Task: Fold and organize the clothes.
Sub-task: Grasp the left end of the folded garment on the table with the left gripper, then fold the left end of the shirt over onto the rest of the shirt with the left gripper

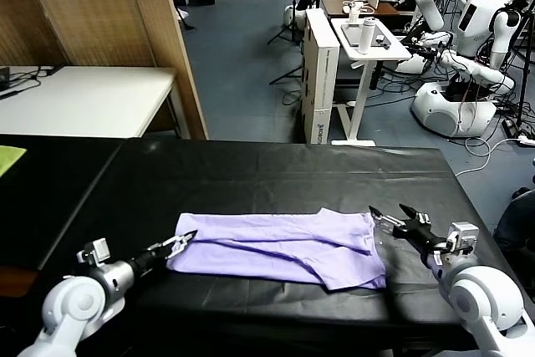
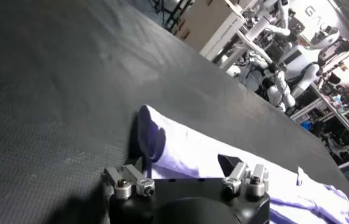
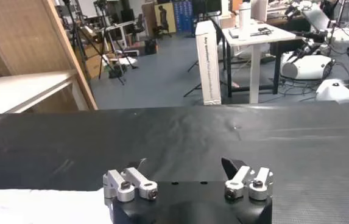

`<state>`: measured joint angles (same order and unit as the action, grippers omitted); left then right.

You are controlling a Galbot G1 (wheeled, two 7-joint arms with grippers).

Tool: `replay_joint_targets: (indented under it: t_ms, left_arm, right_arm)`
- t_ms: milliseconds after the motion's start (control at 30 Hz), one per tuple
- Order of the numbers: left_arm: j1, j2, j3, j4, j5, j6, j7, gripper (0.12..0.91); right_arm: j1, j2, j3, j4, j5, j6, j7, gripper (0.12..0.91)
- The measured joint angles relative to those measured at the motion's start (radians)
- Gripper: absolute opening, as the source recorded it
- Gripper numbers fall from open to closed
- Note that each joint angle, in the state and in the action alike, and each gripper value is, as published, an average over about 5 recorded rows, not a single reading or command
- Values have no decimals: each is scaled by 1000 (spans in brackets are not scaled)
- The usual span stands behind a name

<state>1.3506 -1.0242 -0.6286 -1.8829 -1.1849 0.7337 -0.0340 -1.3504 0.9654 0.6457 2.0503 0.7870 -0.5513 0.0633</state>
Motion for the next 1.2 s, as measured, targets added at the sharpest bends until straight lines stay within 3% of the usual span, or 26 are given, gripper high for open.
replay_joint_targets:
  t_ms: [300, 433, 600, 1033, 1200]
  left_arm:
    - [-3, -4, -2, -1, 0, 7, -17, 264]
    - [-9, -12, -15, -13, 10, 9, -35, 177]
    - [2, -5, -44, -42, 104, 8, -40, 176]
    - [87, 91, -191, -139, 553, -1, 2, 176]
    - [105, 78, -189, -190, 624, -20, -1, 176]
  right_arm:
    - [6, 7, -8, -5, -9, 2, -3, 907]
    - [4, 9, -5, -5, -12, 3, -4, 907]
    - [7, 14, 1, -10, -13, 8, -5, 907]
    - [13, 47, -20, -20, -31, 15, -8, 907]
    - [6, 54, -19, -17, -40, 16, -8, 907]
